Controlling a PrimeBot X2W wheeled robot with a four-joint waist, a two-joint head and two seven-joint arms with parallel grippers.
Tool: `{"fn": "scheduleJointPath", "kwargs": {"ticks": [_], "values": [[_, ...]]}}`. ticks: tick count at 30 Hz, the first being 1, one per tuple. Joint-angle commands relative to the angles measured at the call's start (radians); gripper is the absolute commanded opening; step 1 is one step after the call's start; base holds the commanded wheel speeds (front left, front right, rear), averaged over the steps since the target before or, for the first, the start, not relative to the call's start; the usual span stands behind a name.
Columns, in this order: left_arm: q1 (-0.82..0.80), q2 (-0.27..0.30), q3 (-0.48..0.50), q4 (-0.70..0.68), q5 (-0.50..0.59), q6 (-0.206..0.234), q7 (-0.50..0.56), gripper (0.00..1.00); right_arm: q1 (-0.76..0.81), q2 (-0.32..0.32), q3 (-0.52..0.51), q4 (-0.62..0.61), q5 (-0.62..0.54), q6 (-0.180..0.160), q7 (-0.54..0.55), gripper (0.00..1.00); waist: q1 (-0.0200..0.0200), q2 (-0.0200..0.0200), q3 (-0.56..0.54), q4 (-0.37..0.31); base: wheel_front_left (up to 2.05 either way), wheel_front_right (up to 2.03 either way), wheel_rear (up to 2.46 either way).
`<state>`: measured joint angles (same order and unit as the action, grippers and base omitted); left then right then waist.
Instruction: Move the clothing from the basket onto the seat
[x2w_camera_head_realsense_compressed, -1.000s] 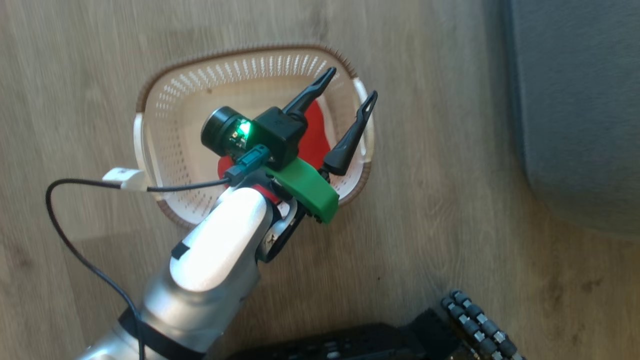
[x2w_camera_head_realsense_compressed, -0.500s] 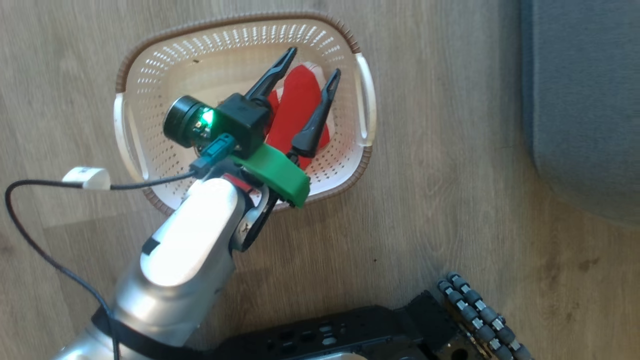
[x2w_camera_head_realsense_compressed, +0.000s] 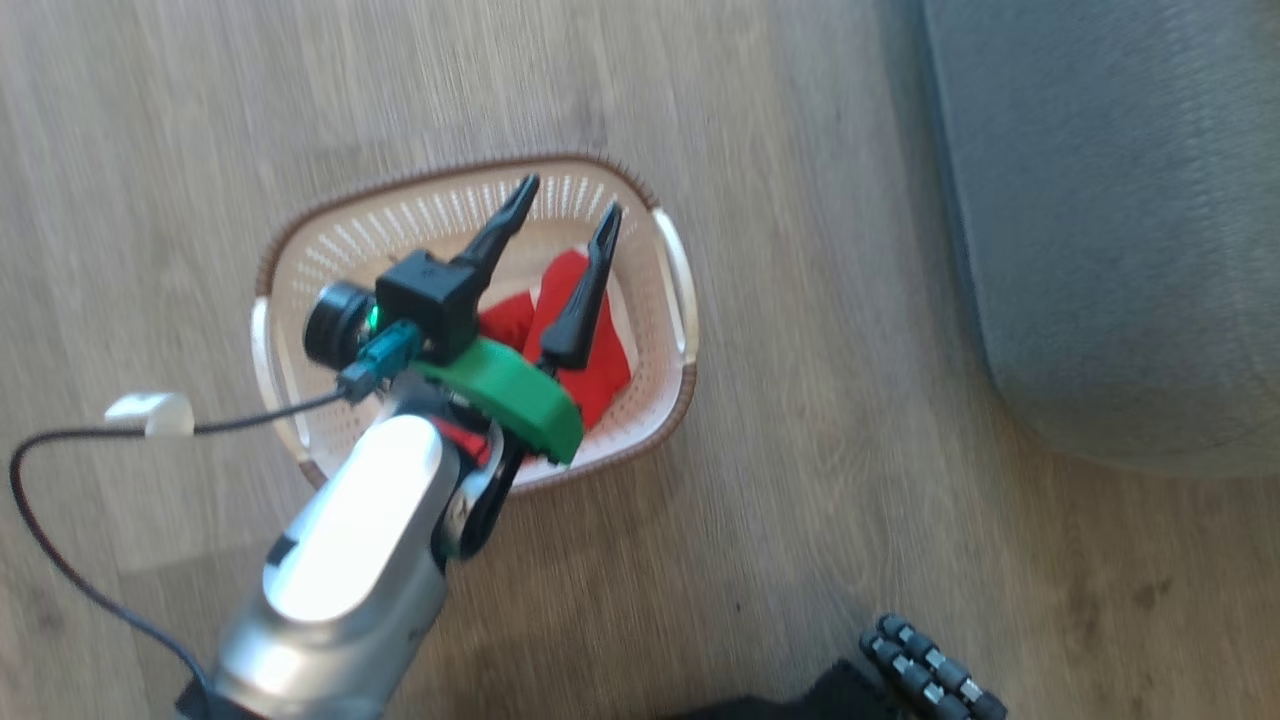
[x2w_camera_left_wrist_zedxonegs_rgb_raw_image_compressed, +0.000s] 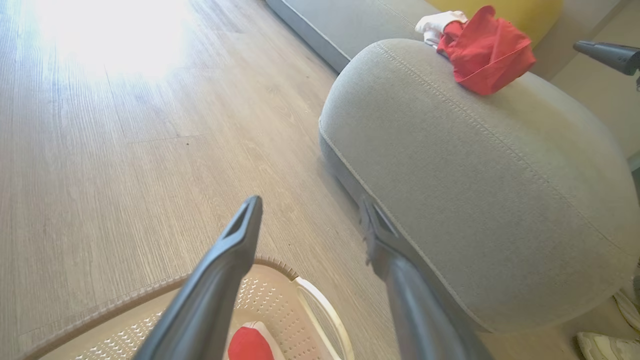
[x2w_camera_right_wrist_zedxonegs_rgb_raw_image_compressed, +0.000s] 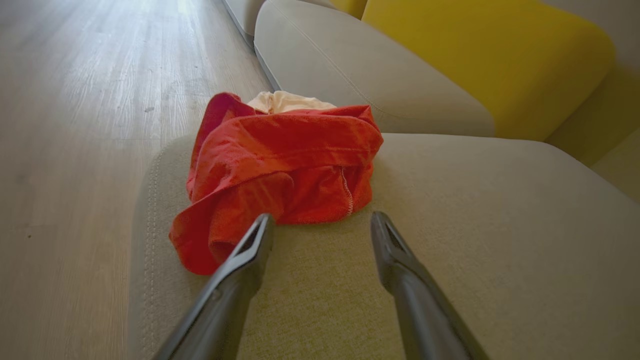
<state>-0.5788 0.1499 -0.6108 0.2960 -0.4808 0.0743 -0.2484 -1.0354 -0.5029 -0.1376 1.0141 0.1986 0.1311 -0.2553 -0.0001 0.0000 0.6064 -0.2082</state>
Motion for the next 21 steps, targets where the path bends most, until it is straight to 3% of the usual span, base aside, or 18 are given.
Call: {"fn": "scheduleJointPath", "kwargs": {"ticks": [1, 11, 16, 21], "values": [[0.035, 0.004, 0.032, -0.019, -0.011, -0.001, -0.009, 1.00, 0.055, -0.006, 0.024, -0.060, 0.013, 0.000, -0.006, 1.00, 0.0001, 0.0000, -0.086, -0.015, 0.00, 0.00, 0.00], [0.190, -0.021, 0.133, -0.009, -0.032, -0.007, -0.013, 1.00, 0.390, 0.107, 0.105, -0.397, 0.091, 0.000, -0.006, 1.00, 0.0001, 0.0000, -0.290, 0.034, 0.00, 0.00, 0.00], [0.282, -0.016, 0.229, -0.017, 0.022, -0.019, -0.013, 1.00, 0.598, 0.200, 0.112, -0.596, 0.037, 0.000, -0.006, 1.00, 0.0001, 0.0000, -0.379, 0.101, 0.00, 0.00, 0.00], [0.335, -0.017, 0.324, -0.018, 0.071, -0.035, -0.013, 1.00, 0.722, 0.301, 0.109, -0.683, -0.013, 0.000, -0.006, 1.00, 0.0001, 0.0000, -0.445, 0.149, 0.00, 0.00, 0.00]]}}
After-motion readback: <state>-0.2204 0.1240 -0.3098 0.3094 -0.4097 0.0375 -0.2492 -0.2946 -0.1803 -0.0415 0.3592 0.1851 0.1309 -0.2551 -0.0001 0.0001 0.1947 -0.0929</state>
